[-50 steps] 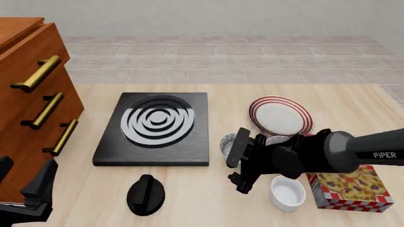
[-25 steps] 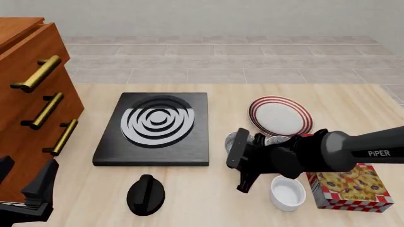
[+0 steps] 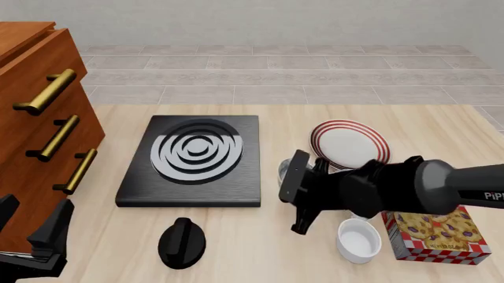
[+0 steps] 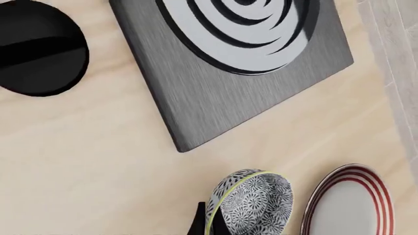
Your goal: Pick the akita bowl from table center and place it on the plate.
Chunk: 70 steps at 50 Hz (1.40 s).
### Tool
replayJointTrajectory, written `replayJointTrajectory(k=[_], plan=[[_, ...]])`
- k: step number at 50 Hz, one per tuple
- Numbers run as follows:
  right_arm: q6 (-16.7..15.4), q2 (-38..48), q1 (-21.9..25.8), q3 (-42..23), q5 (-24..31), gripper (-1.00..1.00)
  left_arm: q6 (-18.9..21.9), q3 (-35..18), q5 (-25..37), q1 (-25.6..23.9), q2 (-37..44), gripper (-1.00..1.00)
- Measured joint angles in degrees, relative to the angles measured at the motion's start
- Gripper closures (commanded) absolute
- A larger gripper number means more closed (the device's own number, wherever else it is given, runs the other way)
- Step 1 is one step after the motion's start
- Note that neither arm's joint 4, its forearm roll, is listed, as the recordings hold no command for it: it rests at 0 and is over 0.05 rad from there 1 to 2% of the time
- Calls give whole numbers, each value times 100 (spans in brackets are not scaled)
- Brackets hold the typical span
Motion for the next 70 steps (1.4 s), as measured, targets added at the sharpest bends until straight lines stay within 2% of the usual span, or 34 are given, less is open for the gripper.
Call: replayJointTrajectory(k=[10,23,47,70], plan=[[105,-213,-137,-173,110,100,7,0,-6,-5,14,-100],[547,-410,-344,-453,119,100,14,-1,1,-8,10,-100],[1166,-183,-968,-533,-492,100,17,-1,5,5,2,-100],[1419,18,-1587,-809,-666,100,20,-1,-3,0,18,-100]])
